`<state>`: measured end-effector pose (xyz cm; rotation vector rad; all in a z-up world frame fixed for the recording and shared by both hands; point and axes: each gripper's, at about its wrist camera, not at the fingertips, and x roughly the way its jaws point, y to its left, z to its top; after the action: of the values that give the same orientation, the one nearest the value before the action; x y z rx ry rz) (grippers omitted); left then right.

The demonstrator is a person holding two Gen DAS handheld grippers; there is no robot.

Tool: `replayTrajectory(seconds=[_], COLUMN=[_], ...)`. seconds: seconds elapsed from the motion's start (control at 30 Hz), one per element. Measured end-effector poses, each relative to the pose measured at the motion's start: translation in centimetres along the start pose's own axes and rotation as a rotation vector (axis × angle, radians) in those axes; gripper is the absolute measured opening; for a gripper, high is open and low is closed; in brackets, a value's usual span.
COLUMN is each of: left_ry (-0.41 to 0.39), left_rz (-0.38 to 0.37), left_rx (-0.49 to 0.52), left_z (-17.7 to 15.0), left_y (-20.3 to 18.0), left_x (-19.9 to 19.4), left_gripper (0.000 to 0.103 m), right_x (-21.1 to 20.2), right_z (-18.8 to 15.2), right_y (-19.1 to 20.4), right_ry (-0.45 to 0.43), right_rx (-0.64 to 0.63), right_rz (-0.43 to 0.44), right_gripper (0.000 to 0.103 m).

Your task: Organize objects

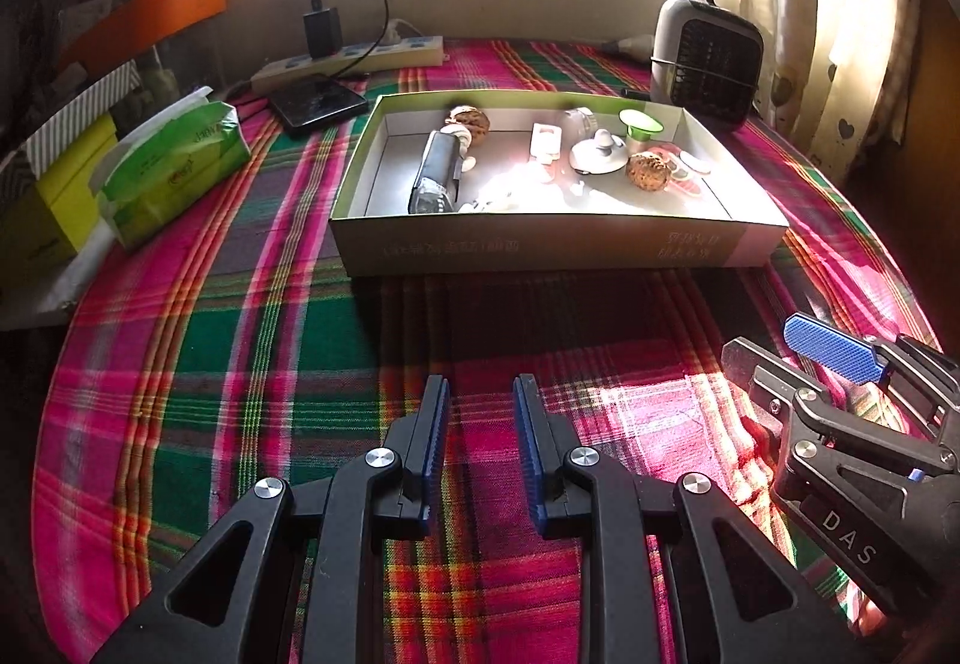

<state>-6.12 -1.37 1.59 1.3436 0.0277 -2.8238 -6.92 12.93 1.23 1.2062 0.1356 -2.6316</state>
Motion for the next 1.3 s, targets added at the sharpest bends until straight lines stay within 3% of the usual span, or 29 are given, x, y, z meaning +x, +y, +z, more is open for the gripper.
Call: replayTrajectory(seconds=[0.2, 0.33, 0.6, 0.73, 1.3], left_ry=[0.000, -0.013, -0.018, -0.017, -0.017], left_rz=[0.019, 0.026, 0.031, 0.033, 0.035], left_rx=[0.004, 0.003, -0.011, -0.009, -0.007], left_z=[-0.7, -0.9, -1.0, -1.0, -1.1], left_y=[-0.4, -0.6, -0.8, -0.8, -0.8], left_x=[0.2, 0.1, 0.0, 0.1, 0.1], left_gripper=[0.020, 0.022, 0.026, 0.026, 0.027], right_x=[0.4, 0.2, -0.1, -0.1, -0.2], right_z=[-0.9, -1.3, -1.8, -1.9, -2.0], right_y=[-0.1, -0.3, -0.3, -0.5, -0.6], right_ry=[0.031, 0.029, 0.022, 0.020, 0.017], right_rx=[0.009, 0.012, 0.009, 0.021, 0.025], right_rz=[0.002, 0.004, -0.027, -0.037, -0.034], right_gripper=[0.046, 0.056, 0.057, 0.063, 0.065])
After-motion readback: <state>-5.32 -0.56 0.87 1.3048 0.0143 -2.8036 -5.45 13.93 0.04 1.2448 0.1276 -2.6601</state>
